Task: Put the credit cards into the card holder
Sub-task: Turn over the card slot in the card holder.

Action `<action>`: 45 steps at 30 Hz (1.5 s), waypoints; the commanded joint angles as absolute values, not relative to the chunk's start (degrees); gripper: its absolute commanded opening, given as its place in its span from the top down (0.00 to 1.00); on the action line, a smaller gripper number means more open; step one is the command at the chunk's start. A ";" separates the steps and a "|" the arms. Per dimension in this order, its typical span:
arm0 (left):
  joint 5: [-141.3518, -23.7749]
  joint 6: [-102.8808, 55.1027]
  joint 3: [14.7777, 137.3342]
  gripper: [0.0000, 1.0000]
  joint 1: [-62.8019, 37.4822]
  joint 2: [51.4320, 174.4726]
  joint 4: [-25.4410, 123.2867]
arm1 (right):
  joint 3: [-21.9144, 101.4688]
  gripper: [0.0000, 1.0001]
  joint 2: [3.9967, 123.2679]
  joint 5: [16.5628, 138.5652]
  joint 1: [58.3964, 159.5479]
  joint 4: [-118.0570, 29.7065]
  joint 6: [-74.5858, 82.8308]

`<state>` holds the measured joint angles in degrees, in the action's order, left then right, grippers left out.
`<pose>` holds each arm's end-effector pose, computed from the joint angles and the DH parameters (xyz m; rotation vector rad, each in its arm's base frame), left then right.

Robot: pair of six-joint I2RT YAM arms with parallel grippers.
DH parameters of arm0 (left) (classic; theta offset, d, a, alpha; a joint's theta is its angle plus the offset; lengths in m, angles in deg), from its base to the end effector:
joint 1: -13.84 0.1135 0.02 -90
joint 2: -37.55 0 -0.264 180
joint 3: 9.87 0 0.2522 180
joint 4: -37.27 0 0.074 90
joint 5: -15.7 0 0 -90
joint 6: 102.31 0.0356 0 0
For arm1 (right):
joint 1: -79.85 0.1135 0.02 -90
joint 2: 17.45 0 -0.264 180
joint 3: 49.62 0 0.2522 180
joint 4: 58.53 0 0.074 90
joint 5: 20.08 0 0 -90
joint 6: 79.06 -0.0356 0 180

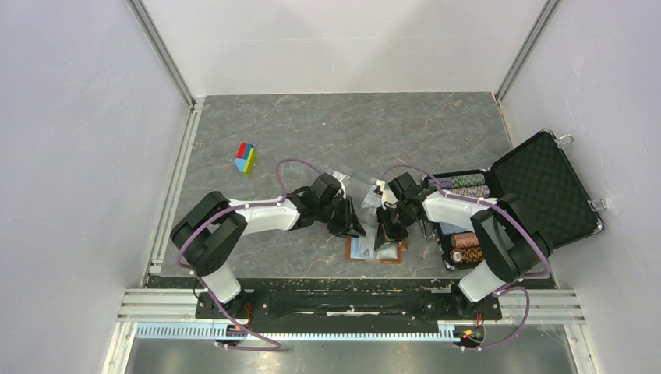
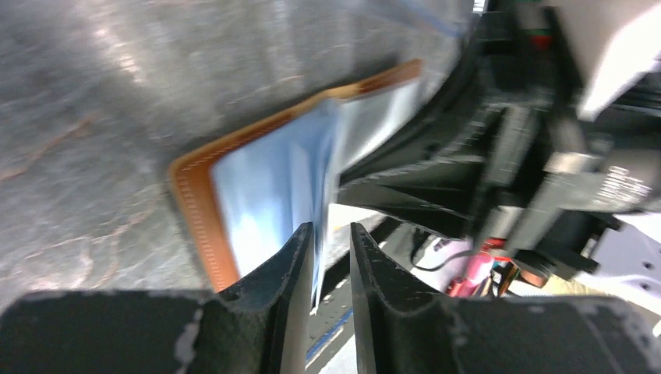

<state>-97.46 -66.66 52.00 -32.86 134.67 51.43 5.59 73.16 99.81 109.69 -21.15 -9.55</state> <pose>0.2148 -0.2484 0.1489 0.0246 2.7713 -1.1489 0.2162 0.1445 0.1312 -0.3603 2.9393 0.9053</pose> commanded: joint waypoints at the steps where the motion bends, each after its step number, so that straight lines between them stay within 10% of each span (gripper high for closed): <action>1: -101.32 -68.91 52.32 0.70 -33.52 130.71 42.32 | 6.07 1.00 73.33 97.78 109.99 -22.62 -8.38; 14: -99.61 -64.84 57.33 0.70 -34.45 137.19 53.78 | 6.29 1.00 73.15 97.87 109.99 -22.83 -8.55; 20: -94.95 -61.53 60.79 0.97 -34.50 136.51 63.25 | 8.13 0.98 72.06 99.86 109.99 -23.06 -8.77; 28: -84.18 -53.85 67.84 0.98 -34.50 132.66 82.67 | 12.42 0.82 68.72 99.60 109.72 -22.92 -10.02; 34: -87.62 -52.65 70.69 0.59 -34.61 133.88 83.93 | 12.58 0.78 68.34 99.40 108.89 -22.93 -10.29; 45: -96.82 -55.82 74.94 0.56 -36.81 139.16 76.30 | 10.92 0.77 66.17 99.89 103.98 -22.97 -10.26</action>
